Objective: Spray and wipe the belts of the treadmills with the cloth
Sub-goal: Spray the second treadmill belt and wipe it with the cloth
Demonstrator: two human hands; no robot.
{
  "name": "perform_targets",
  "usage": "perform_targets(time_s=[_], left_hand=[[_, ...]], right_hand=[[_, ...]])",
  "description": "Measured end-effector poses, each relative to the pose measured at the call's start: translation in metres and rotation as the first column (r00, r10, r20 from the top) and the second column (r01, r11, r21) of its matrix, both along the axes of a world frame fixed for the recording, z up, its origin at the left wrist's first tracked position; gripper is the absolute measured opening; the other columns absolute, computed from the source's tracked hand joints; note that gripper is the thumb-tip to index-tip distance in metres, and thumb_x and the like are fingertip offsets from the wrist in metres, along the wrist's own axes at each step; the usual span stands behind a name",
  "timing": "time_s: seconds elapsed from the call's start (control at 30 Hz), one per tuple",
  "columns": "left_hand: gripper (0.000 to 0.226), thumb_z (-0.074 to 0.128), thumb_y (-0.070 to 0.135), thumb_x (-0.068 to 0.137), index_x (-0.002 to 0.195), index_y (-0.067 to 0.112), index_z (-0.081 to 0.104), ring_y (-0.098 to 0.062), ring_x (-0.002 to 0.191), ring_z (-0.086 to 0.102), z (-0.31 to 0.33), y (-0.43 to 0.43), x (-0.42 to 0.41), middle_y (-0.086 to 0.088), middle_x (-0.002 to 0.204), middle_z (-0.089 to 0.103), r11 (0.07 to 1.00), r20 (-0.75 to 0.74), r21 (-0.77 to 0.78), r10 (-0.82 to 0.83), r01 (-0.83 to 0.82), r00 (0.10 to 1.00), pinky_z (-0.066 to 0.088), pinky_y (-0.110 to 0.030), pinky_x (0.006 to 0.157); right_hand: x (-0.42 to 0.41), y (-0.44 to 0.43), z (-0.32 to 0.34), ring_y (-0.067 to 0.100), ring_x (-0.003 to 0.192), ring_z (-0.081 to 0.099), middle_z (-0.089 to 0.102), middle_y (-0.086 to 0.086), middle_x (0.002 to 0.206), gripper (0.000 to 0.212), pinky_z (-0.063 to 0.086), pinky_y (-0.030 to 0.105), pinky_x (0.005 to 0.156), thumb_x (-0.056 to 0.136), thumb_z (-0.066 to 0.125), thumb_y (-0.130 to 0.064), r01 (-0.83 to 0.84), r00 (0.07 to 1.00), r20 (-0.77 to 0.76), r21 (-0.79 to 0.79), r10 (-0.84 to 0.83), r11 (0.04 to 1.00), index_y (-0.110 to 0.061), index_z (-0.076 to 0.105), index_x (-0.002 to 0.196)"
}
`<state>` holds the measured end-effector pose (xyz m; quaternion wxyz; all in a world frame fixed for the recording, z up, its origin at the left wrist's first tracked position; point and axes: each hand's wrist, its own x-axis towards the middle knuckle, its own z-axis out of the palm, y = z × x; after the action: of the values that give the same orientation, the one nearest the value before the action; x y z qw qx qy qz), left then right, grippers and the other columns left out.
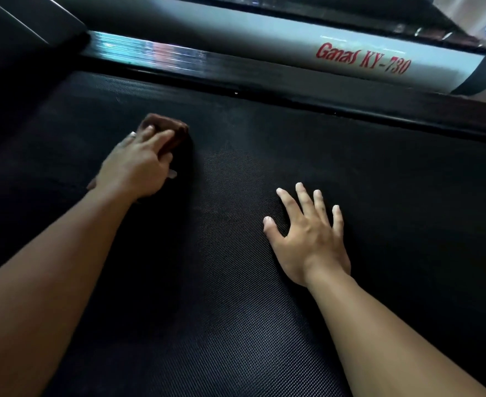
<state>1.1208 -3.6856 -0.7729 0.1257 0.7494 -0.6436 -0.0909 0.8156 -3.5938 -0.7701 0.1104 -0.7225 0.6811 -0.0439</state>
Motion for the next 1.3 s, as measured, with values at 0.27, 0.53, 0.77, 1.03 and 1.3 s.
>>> perform_targets(time_s=[0.27,0.53,0.77,1.03,1.3], left_hand=[[0.058,0.04,0.045,0.102,0.157,0.039,0.022,-0.028,0.153,0.014,0.011,-0.092,-0.049,0.0,0.168,0.013,0.998,0.055,0.063,0.024,-0.027,0.998,0.013,-0.038,0.125],[0.057,0.046,0.043,0.102,0.154,0.046,0.025,-0.018,0.154,0.011,0.021,-0.058,-0.139,0.011,0.168,0.01,0.94,0.013,0.046,-0.338,0.337,0.941,0.011,-0.032,0.122],[0.057,0.044,0.043,0.102,0.154,0.05,0.021,-0.015,0.155,0.004,0.005,0.032,-0.096,0.012,0.167,0.01,0.928,-0.018,0.043,-0.369,0.369,0.929,0.008,-0.038,0.126],[0.058,0.048,0.039,0.101,0.155,0.039,0.029,-0.029,0.152,0.018,0.01,0.001,-0.016,-0.001,0.167,0.017,0.998,0.006,0.056,-0.019,0.018,1.0,0.013,-0.041,0.125],[0.056,0.042,0.044,0.103,0.154,0.051,0.021,-0.023,0.154,0.011,0.013,-0.006,-0.107,0.014,0.168,0.007,0.992,-0.027,0.082,-0.096,0.098,0.995,0.014,-0.038,0.123]], right_hand=[[0.0,-0.001,-0.003,0.016,0.152,-0.012,-0.005,-0.01,0.166,0.068,-0.009,0.048,0.122,0.092,0.023,-0.068,-0.001,1.0,-0.002,-0.009,0.001,1.0,-0.044,0.009,0.154],[-0.001,0.0,-0.001,0.014,0.151,-0.015,-0.007,-0.01,0.166,0.068,-0.011,0.047,0.121,0.093,0.021,-0.068,-0.007,1.0,0.008,-0.001,0.007,1.0,-0.043,0.009,0.154],[0.0,-0.001,0.001,0.016,0.151,-0.015,-0.008,-0.01,0.166,0.067,-0.011,0.048,0.121,0.093,0.023,-0.066,-0.005,1.0,0.003,0.024,0.005,1.0,-0.043,0.008,0.155],[-0.001,-0.002,-0.002,0.017,0.152,-0.011,-0.004,-0.008,0.166,0.068,-0.009,0.049,0.122,0.093,0.023,-0.067,-0.008,1.0,0.004,-0.006,0.008,1.0,-0.042,0.01,0.155],[0.001,-0.002,-0.001,0.016,0.152,-0.011,-0.003,-0.01,0.166,0.067,-0.009,0.048,0.122,0.093,0.025,-0.066,0.01,1.0,0.011,0.005,-0.01,1.0,-0.044,0.012,0.154]])
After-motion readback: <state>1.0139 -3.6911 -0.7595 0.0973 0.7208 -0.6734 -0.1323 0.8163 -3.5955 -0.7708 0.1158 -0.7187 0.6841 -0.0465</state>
